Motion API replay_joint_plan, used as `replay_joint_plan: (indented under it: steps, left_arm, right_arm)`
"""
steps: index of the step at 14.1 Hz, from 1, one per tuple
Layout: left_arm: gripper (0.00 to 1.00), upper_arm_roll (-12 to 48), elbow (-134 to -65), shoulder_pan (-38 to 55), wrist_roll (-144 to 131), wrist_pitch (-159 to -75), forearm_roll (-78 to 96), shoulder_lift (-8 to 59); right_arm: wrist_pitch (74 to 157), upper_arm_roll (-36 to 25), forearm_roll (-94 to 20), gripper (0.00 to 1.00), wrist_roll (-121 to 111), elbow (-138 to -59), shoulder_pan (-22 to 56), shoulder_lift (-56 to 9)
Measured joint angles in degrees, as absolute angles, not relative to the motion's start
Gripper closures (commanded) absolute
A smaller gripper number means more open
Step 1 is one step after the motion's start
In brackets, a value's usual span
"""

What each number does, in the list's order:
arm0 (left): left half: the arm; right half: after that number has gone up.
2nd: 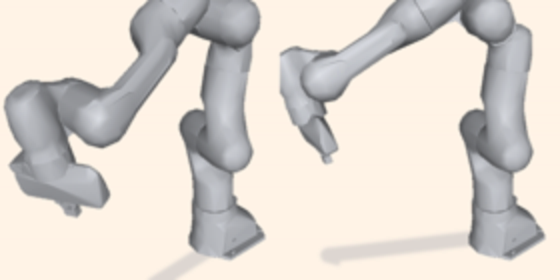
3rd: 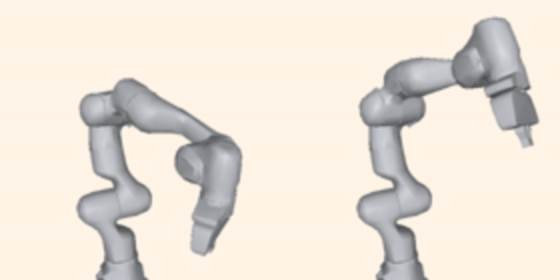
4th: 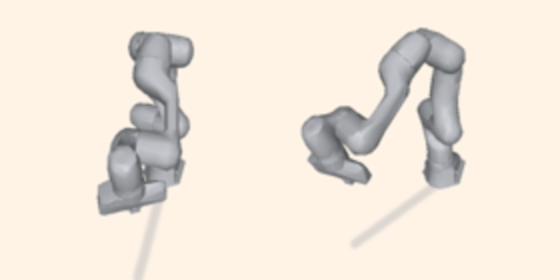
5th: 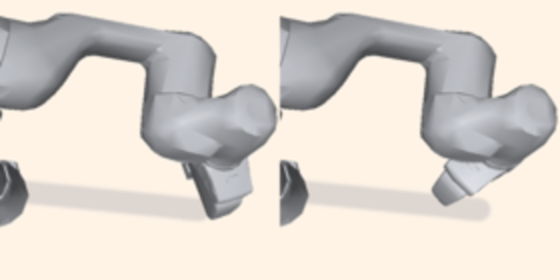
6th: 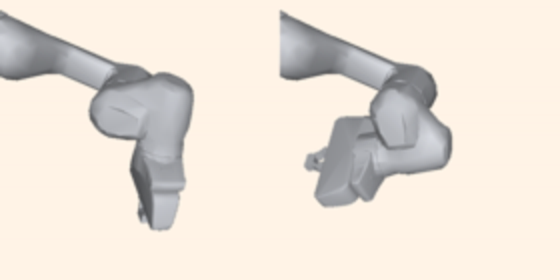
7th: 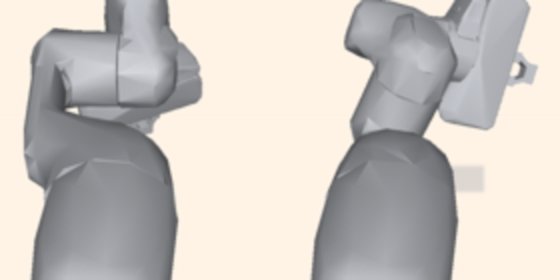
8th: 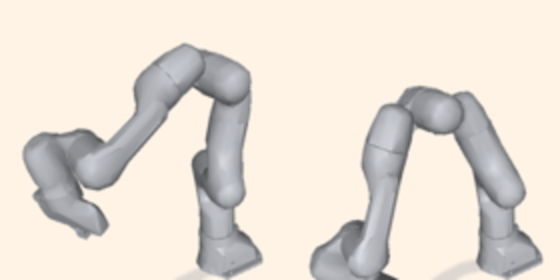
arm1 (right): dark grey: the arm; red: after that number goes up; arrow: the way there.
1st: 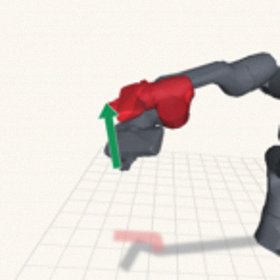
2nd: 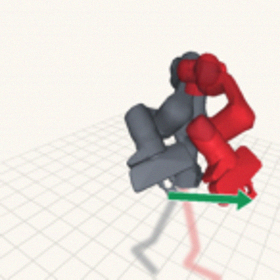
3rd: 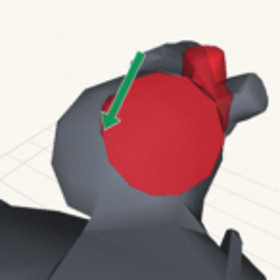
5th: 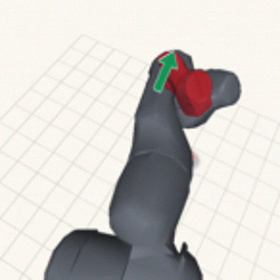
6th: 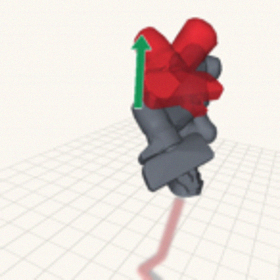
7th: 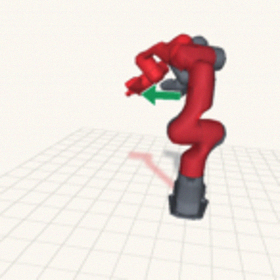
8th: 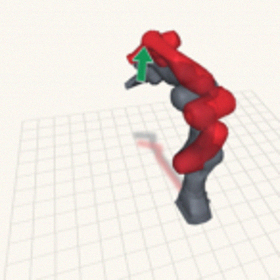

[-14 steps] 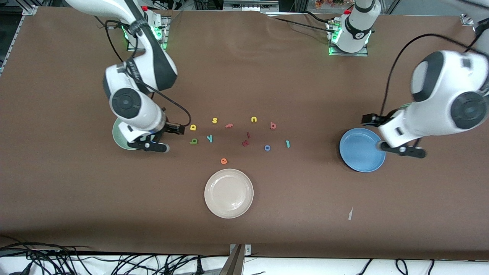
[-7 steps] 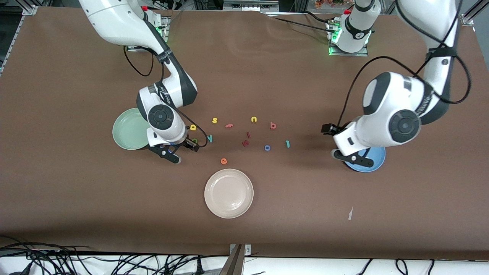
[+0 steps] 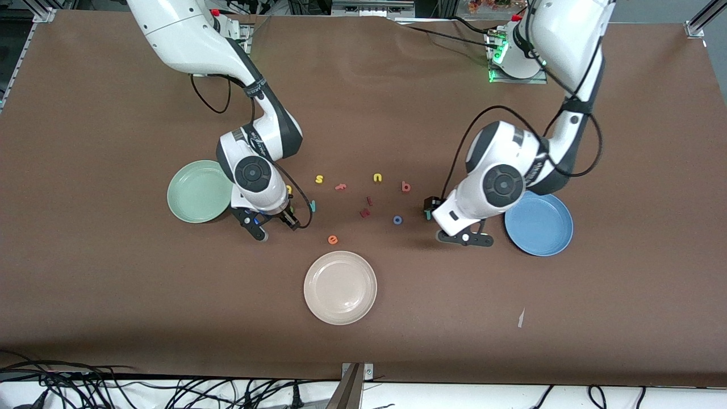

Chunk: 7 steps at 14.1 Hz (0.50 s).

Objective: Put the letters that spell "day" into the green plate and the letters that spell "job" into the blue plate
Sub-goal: 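Grasp green 6 with the right gripper while the left gripper grasps cyan l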

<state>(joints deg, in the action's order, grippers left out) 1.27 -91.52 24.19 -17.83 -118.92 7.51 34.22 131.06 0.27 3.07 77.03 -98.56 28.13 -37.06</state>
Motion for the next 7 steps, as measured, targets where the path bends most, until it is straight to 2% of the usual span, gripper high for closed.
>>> replay_joint_plan:
  steps: [3, 5, 7]
  left_arm:
    - [0.00, 1.3, -97.0, 25.4, -20.8, -127.4, 7.5, 35.3]
    - [0.00, 1.3, -98.8, 26.2, -23.8, -130.8, 7.5, 36.3]
    - [0.08, 1.3, -99.3, 27.0, -26.3, -132.8, 7.5, 37.7]
  right_arm:
    - [133.5, 0.3, 3.1, 0.43, 78.6, -100.4, 28.8, -37.2]
    - [136.0, 0.2, 3.1, 0.45, 80.1, -101.9, 28.8, -37.2]
    - [137.3, 0.2, 3.1, 0.45, 81.9, -103.0, 28.8, -37.2]
